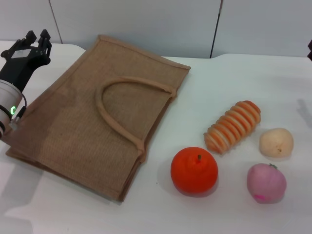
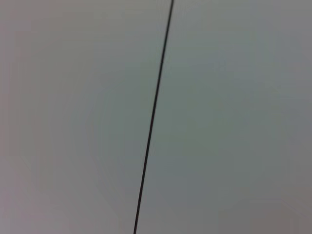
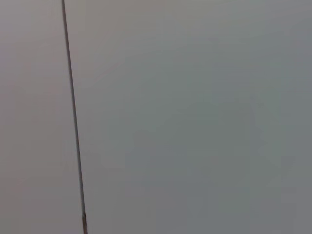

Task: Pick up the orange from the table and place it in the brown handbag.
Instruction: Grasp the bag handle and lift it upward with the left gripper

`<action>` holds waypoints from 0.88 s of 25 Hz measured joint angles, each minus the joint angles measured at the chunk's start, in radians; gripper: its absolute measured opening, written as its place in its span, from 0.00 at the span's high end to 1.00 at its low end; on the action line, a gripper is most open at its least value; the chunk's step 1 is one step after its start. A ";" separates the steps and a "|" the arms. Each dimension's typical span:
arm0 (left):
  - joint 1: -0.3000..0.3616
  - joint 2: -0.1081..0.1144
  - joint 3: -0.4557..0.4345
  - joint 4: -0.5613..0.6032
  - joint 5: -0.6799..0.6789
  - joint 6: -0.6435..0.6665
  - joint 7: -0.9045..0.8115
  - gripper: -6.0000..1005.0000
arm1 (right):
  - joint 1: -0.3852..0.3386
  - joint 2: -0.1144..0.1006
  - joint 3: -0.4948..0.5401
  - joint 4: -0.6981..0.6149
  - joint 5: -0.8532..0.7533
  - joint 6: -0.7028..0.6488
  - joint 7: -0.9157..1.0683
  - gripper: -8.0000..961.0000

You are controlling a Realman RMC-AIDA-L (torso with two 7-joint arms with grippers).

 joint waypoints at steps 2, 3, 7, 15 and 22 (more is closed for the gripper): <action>-0.002 0.000 0.000 0.000 0.000 -0.003 0.033 0.64 | 0.000 0.000 0.000 0.001 0.000 0.000 0.000 0.08; -0.002 0.000 0.000 0.000 0.000 -0.003 0.044 0.64 | 0.000 0.000 0.000 0.001 0.000 0.000 0.000 0.08; -0.004 -0.001 0.000 -0.001 0.000 -0.003 0.107 0.64 | 0.000 0.000 0.000 0.002 0.000 0.000 0.000 0.08; -0.006 -0.002 0.000 -0.041 0.000 -0.056 0.163 0.64 | -0.001 0.000 0.000 0.001 0.002 0.000 0.000 0.08; -0.001 0.007 0.001 -0.035 0.093 -0.097 -0.052 0.63 | -0.007 -0.001 0.000 0.002 0.002 0.000 -0.002 0.08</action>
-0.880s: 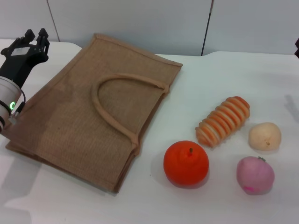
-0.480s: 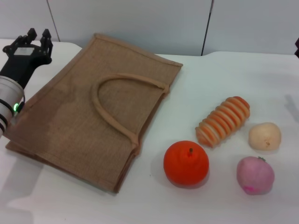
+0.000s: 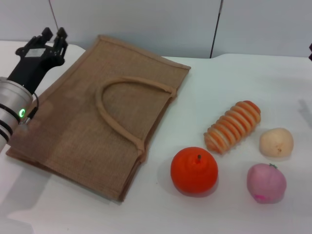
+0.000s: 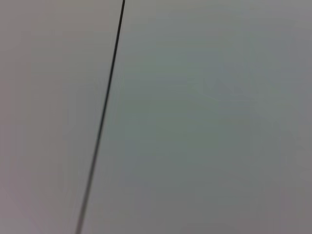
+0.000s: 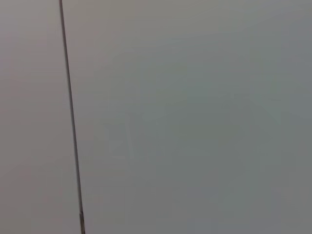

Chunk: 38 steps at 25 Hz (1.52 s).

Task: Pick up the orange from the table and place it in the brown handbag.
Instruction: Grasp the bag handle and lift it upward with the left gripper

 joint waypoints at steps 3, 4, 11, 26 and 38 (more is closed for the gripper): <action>0.000 0.004 0.003 0.058 0.107 0.003 -0.158 0.63 | 0.000 0.000 0.000 0.000 0.000 0.000 -0.002 0.08; 0.000 0.004 0.003 0.081 0.145 0.007 -0.207 0.62 | 0.000 0.000 0.000 -0.001 0.000 0.001 -0.003 0.08; -0.004 0.002 0.003 0.257 0.394 0.070 -0.604 0.54 | 0.001 -0.002 0.000 -0.001 -0.002 0.001 -0.003 0.08; -0.105 -0.001 0.007 0.641 1.090 0.071 -1.436 0.55 | -0.001 -0.002 0.000 -0.003 -0.002 0.003 -0.004 0.08; -0.177 0.006 0.255 0.739 1.392 0.058 -1.808 0.56 | 0.000 -0.002 0.000 -0.003 0.000 0.029 -0.004 0.08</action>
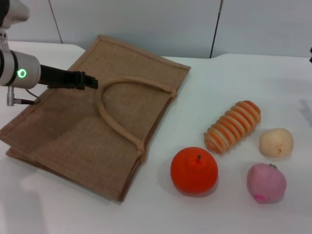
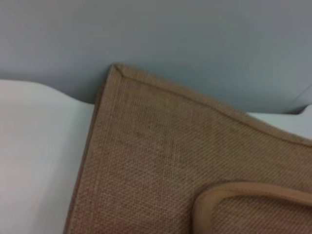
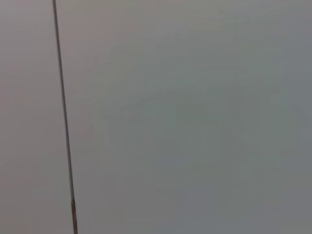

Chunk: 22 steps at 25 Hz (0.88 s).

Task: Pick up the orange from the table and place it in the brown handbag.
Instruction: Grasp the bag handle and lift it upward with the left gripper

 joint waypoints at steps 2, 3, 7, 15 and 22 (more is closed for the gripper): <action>-0.006 0.001 0.004 0.001 0.014 0.002 -0.007 0.56 | 0.001 0.000 0.000 0.001 0.000 0.008 0.000 0.08; -0.008 0.001 0.004 0.001 0.016 0.002 -0.006 0.56 | 0.002 0.000 0.000 0.002 -0.001 0.010 0.000 0.08; -0.010 0.001 0.008 -0.003 0.023 0.012 0.001 0.57 | 0.005 0.000 0.000 0.003 -0.001 0.011 0.000 0.08; -0.041 -0.001 0.009 -0.081 0.016 0.093 0.080 0.57 | 0.006 0.000 0.000 0.003 -0.001 0.010 0.001 0.08; -0.063 -0.002 0.009 -0.129 0.023 0.141 0.097 0.57 | 0.012 0.000 0.000 0.003 -0.002 0.006 0.003 0.08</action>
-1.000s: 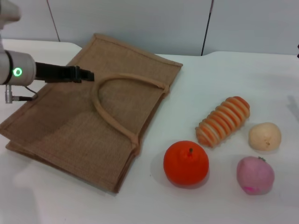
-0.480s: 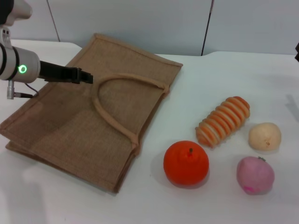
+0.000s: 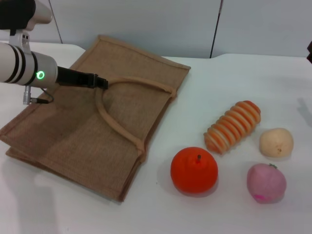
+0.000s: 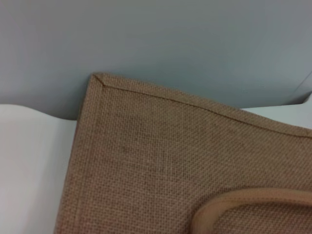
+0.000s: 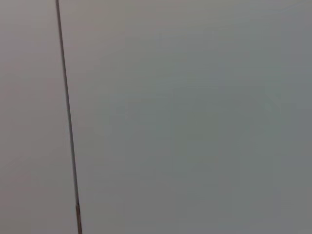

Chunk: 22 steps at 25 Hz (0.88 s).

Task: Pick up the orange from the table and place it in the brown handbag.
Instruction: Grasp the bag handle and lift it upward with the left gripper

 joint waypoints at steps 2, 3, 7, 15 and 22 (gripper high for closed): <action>0.001 0.001 0.000 -0.006 0.000 0.001 -0.005 0.56 | 0.000 0.000 0.000 0.000 0.000 0.001 0.000 0.08; 0.003 0.001 0.000 -0.008 0.000 0.001 -0.006 0.56 | 0.000 0.000 0.000 0.000 0.000 0.001 0.001 0.08; 0.007 0.001 0.000 -0.022 0.001 0.009 -0.008 0.57 | 0.001 0.000 0.000 0.000 0.000 -0.002 0.003 0.08; 0.001 -0.003 0.000 -0.060 0.006 0.068 0.003 0.57 | 0.004 0.000 0.000 0.005 0.000 -0.002 0.003 0.08; -0.013 -0.006 0.000 -0.112 0.009 0.146 0.036 0.57 | 0.006 0.000 0.000 0.010 0.000 -0.003 0.001 0.08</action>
